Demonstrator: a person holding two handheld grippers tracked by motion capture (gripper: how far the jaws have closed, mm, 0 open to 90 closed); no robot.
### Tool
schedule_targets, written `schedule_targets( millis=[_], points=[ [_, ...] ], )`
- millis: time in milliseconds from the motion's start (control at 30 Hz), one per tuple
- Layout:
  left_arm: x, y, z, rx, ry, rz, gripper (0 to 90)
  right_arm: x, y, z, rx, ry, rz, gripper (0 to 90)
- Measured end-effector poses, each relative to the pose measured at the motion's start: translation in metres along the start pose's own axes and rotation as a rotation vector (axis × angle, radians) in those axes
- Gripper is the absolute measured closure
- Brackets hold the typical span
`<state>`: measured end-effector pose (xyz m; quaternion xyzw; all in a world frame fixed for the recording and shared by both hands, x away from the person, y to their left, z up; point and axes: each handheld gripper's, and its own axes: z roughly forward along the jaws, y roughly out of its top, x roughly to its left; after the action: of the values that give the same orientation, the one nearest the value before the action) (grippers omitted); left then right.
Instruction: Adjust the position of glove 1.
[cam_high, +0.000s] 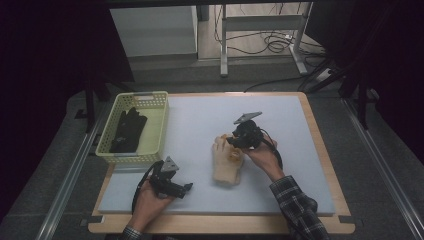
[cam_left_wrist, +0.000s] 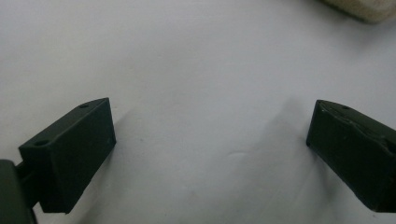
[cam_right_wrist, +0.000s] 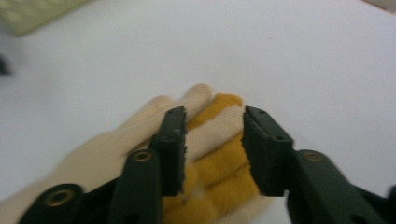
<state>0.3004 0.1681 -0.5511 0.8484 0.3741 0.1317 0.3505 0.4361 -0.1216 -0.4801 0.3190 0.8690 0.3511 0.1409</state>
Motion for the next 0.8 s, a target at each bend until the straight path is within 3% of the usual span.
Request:
schedule_targets(
  millis=[100,167,233,267,333,433,567,700,800],
  points=[
    [0.000,0.000,0.000,-0.004,0.000,-0.005,1.3,0.000,-0.001,0.022,0.048,-0.024,0.019,47.3],
    [0.000,0.000,0.000,-0.004,-0.001,-0.005,1.3,0.000,-0.004,0.034,0.093,-0.052,0.015,48.3],
    [0.000,0.000,0.000,-0.004,-0.001,-0.004,1.3,0.000,-0.007,0.039,0.089,-0.030,0.038,65.4],
    [0.000,0.000,0.000,-0.003,-0.001,-0.004,1.4,0.002,-0.008,0.039,0.085,-0.042,0.041,75.5],
    [0.000,0.000,0.000,-0.003,-0.001,-0.004,1.4,0.006,-0.009,0.039,0.086,-0.070,0.007,81.6],
    [0.000,0.000,0.000,-0.002,0.000,-0.003,1.3,0.010,-0.007,0.032,0.069,-0.103,-0.021,82.8],
    [0.000,0.000,0.000,-0.002,0.000,-0.003,1.4,0.014,-0.002,0.015,0.029,-0.104,-0.033,81.6],
    [0.000,0.000,0.000,0.000,0.000,0.000,1.3,0.019,0.007,-0.003,-0.009,-0.081,-0.055,81.6],
    [0.000,0.000,0.000,-0.002,-0.001,-0.002,1.3,0.025,0.016,-0.011,-0.048,-0.038,-0.068,81.6]
  ],
)
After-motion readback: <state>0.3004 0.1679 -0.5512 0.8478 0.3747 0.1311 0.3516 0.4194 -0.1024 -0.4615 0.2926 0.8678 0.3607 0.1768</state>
